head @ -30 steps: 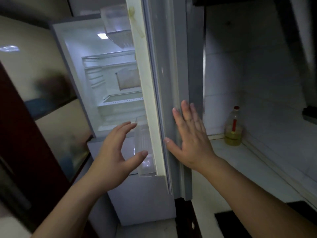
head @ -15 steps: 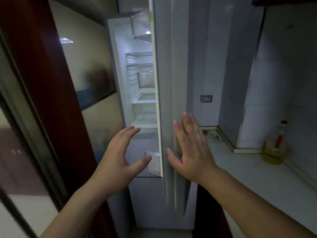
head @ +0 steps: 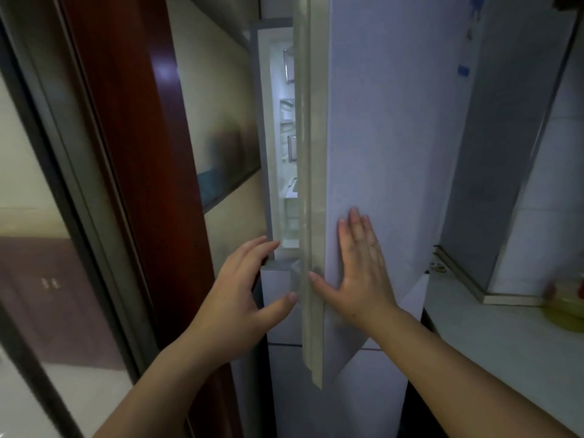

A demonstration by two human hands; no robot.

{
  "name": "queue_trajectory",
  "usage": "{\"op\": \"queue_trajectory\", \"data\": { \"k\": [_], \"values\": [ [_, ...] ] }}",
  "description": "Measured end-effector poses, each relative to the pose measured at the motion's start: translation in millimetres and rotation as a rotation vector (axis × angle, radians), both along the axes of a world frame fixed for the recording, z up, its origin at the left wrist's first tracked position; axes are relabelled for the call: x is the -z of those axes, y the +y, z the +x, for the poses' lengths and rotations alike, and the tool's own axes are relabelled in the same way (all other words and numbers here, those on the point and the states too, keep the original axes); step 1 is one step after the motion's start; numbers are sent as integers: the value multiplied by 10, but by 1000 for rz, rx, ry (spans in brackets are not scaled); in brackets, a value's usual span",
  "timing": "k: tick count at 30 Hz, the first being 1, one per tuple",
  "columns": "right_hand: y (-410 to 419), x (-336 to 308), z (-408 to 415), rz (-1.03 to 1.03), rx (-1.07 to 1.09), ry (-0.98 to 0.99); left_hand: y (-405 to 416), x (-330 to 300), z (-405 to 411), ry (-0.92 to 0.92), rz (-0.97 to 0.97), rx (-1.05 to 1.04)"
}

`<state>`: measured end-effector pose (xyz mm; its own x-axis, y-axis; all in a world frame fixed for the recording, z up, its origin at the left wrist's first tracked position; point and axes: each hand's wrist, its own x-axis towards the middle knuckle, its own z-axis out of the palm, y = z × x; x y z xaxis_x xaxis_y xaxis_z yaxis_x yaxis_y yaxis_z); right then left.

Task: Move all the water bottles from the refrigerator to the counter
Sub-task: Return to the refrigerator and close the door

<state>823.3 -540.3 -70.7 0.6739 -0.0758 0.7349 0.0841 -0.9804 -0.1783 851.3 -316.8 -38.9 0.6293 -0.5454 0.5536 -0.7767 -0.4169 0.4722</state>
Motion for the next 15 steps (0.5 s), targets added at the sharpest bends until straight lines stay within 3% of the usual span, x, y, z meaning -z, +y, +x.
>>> {"op": "queue_trajectory", "data": {
  "k": [8,15],
  "values": [
    [279,-42,738,18,68,126,127,23,302,-78,57,-35],
    [224,30,1369,-66,22,52,63,51,626,-100,65,-96]
  ]
}}
